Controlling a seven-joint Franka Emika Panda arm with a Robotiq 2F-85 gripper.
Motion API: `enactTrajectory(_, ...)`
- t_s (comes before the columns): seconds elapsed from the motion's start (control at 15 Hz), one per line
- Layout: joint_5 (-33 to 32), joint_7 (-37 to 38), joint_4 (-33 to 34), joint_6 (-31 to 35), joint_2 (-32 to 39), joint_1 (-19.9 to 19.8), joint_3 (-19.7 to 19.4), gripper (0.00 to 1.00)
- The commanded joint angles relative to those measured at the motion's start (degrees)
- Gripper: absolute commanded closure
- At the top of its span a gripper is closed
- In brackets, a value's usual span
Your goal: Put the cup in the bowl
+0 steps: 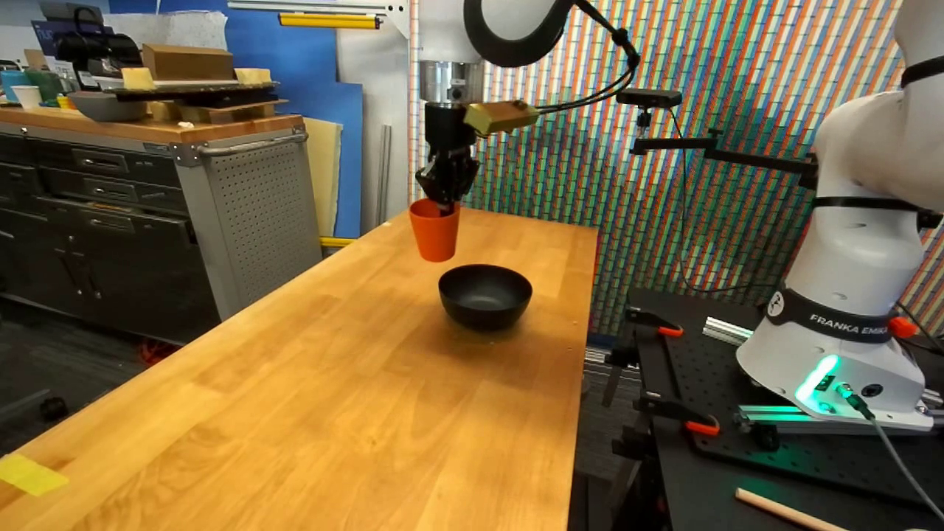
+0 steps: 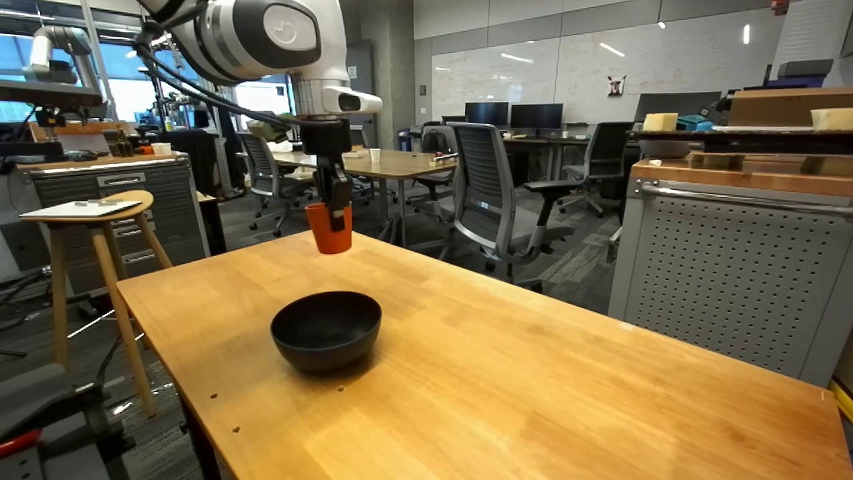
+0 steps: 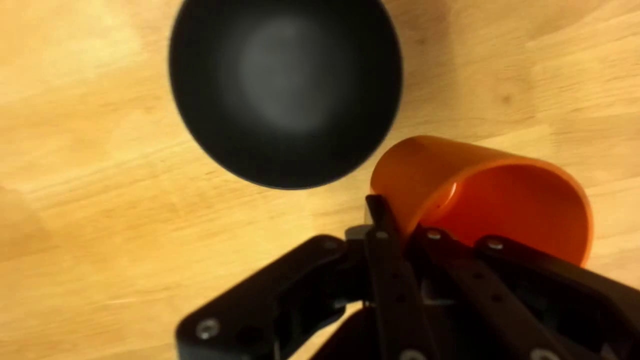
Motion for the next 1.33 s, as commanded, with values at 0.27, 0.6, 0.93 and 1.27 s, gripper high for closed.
enactTrajectory(0.27,2.0,3.2,-10.5,-1.9,-4.1,-6.2,-1.7,0.95)
enactTrajectory(0.6,8.3,-2.5,-11.2,5.5,0.5,-7.8,-1.5,0.94)
enactTrajectory(0.93,12.3,-6.1,-11.0,11.4,5.0,-8.4,-1.5,0.95)
enactTrajectory(1.27,17.2,-9.9,-10.7,13.2,8.4,-9.7,-1.0,0.67)
